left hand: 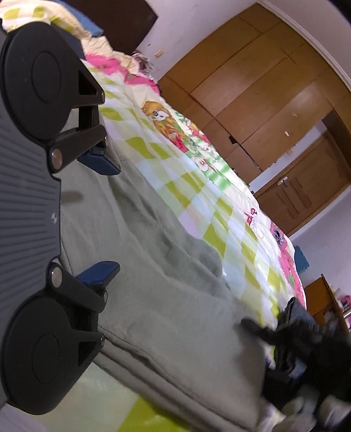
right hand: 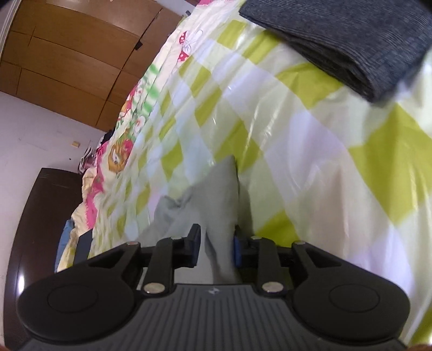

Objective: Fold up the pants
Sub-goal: 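Lift the pants edge with the right tool and fold it over the stack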

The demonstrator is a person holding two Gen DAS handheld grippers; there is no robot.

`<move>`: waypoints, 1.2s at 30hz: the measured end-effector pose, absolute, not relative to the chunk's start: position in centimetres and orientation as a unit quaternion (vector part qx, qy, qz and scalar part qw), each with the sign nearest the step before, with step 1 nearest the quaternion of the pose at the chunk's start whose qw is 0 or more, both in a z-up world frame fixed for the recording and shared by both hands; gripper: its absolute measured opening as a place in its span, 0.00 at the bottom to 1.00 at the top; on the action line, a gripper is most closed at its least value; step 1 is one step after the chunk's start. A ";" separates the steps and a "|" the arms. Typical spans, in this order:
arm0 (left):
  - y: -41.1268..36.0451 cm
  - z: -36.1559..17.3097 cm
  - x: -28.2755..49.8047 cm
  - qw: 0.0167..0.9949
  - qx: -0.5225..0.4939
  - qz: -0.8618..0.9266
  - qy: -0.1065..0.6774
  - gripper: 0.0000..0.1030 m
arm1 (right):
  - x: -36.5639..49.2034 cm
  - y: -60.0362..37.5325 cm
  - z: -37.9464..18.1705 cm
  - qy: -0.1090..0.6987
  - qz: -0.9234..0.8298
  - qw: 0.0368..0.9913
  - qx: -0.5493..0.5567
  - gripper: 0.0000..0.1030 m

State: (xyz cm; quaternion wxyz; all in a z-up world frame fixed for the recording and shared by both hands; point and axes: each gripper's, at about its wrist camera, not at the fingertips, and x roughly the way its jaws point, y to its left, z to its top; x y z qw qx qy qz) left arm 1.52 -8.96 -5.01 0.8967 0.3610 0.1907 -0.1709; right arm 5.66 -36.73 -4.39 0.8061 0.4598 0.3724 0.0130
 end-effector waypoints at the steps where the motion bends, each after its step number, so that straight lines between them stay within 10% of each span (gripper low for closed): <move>1: -9.0 -5.0 1.6 0.897 0.359 -0.171 0.192 0.81 | 5.9 -36.5 -4.1 0.374 0.015 0.805 0.461 0.09; 13: -6.2 -3.5 1.2 0.903 0.330 -0.191 0.200 0.81 | 11.5 -24.7 6.3 0.382 0.107 0.847 0.354 0.07; 25: 3.0 -0.3 0.8 0.942 0.200 -0.162 0.217 0.81 | 17.4 -10.4 4.7 0.457 0.115 0.827 0.306 0.08; 36: 6.6 -0.4 2.0 0.947 0.116 -0.157 0.253 0.81 | 14.9 -6.8 6.6 0.475 0.145 0.839 0.222 0.29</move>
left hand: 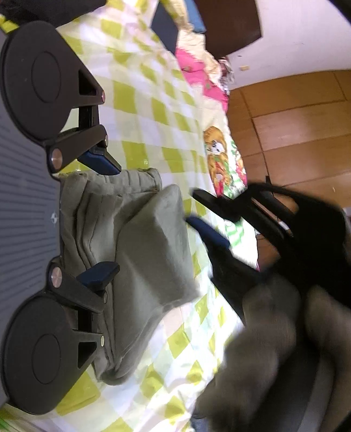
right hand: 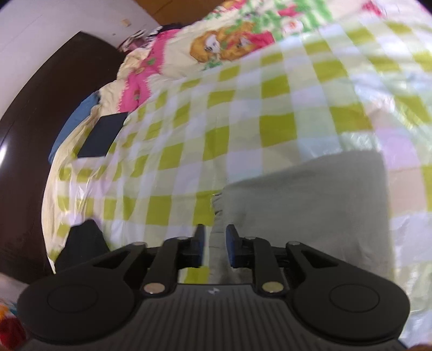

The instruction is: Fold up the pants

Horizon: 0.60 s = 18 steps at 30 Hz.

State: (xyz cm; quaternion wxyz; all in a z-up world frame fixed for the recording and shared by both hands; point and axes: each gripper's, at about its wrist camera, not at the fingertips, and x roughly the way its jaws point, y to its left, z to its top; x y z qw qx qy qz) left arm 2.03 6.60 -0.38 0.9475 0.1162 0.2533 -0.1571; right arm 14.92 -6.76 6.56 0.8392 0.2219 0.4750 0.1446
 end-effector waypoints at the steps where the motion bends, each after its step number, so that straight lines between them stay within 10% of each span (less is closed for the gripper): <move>1: 6.9 -0.4 2.1 0.948 0.109 -0.154 0.255 0.81 | 14.4 -6.8 7.0 0.470 0.144 0.847 0.202 0.37; 18: 10.5 1.4 4.3 0.946 0.123 -0.112 0.278 0.81 | 13.7 -15.4 2.3 0.436 0.195 0.867 0.144 0.55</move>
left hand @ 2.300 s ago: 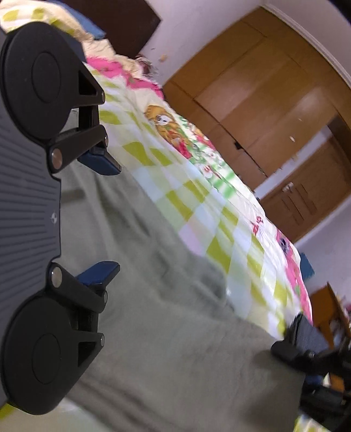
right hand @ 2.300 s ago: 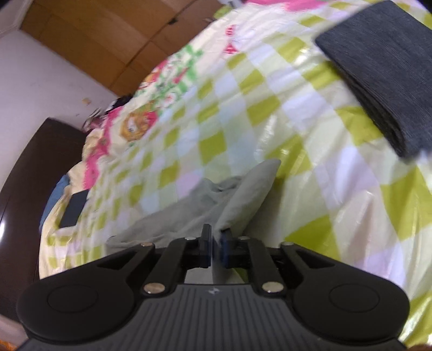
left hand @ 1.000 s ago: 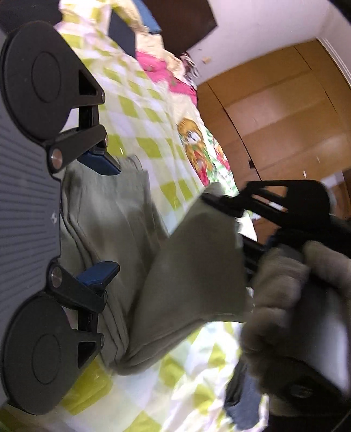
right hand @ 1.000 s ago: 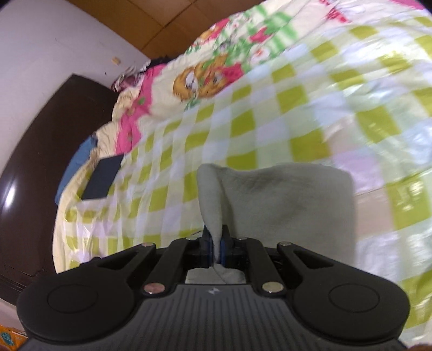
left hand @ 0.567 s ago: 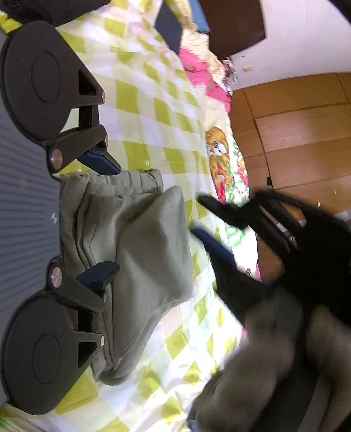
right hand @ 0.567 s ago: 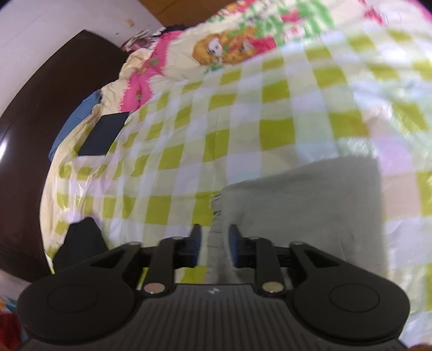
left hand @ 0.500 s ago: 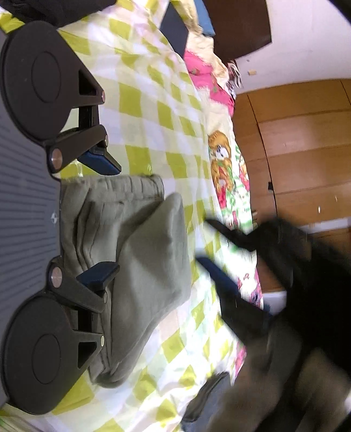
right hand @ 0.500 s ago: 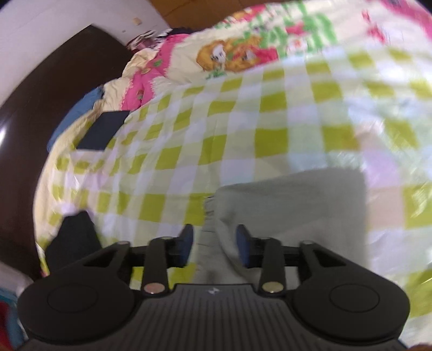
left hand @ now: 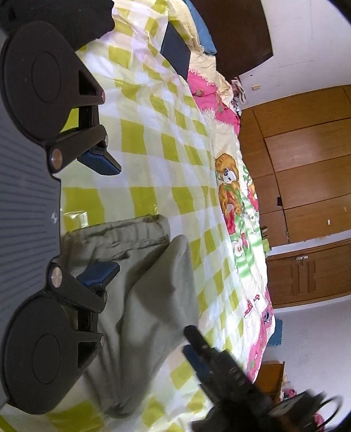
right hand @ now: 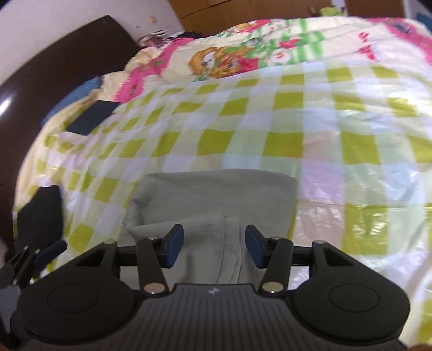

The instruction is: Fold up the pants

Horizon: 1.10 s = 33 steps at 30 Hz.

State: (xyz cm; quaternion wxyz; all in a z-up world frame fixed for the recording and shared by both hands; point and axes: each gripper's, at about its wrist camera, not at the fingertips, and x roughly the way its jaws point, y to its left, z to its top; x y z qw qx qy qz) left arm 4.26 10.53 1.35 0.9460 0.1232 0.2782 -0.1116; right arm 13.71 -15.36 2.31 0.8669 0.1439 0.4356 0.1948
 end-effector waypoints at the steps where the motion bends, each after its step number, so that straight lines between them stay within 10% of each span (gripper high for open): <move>1: 10.7 1.6 4.9 0.946 0.117 -0.114 0.281 0.81 | 13.9 -15.5 2.0 0.433 0.205 0.866 0.145 0.58; 8: 10.6 3.8 9.7 0.937 0.093 -0.147 0.304 0.81 | 14.3 -15.9 0.5 0.431 0.263 0.853 0.133 0.57; 15: 8.2 3.7 12.0 0.924 0.132 -0.172 0.315 0.82 | 11.2 -14.9 2.5 0.413 0.317 0.843 0.135 0.17; 33: 9.8 3.2 12.8 0.910 0.160 -0.181 0.337 0.82 | 0.0 -6.3 3.3 0.400 0.339 0.851 -0.023 0.33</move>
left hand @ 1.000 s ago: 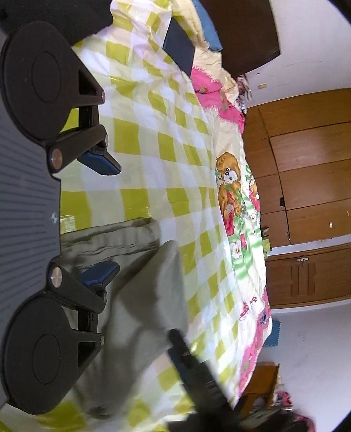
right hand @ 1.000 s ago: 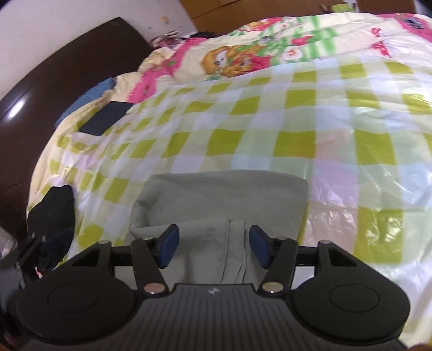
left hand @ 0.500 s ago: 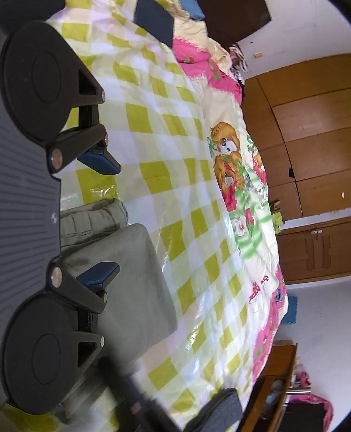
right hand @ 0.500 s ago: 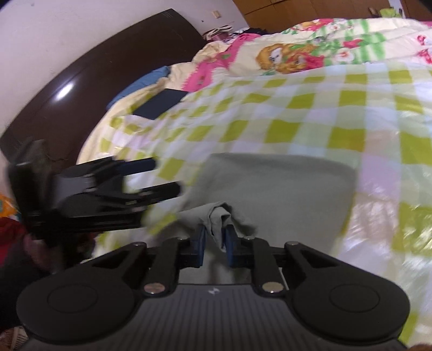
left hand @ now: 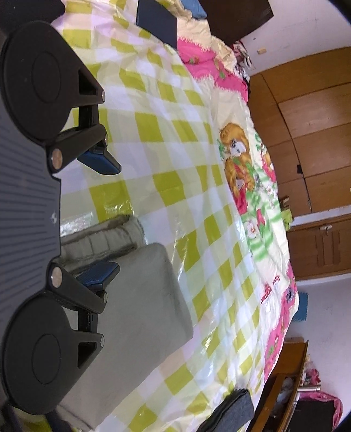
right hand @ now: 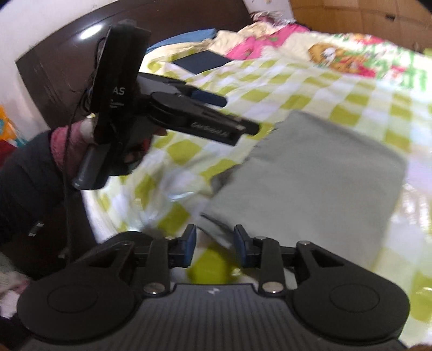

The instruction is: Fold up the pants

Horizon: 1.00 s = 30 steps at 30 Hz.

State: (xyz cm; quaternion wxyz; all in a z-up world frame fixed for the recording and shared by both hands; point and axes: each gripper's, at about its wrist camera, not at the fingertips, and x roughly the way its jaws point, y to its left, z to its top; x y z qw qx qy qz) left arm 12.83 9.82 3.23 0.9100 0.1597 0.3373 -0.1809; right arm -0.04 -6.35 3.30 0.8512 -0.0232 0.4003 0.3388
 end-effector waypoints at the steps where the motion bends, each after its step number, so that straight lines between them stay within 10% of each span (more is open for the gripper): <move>1: 9.7 3.1 12.9 0.908 0.161 -0.185 0.340 0.82 | -0.2 -6.3 3.4 0.394 0.337 0.855 -0.031 0.33; 24: 8.4 -0.7 4.3 0.888 0.031 -0.172 0.425 0.82 | 20.2 -2.8 2.3 0.502 0.225 0.834 0.030 0.58; 30: 7.9 -0.6 2.5 0.904 0.043 -0.161 0.394 0.62 | 20.2 -3.8 1.3 0.523 0.189 0.830 0.045 0.25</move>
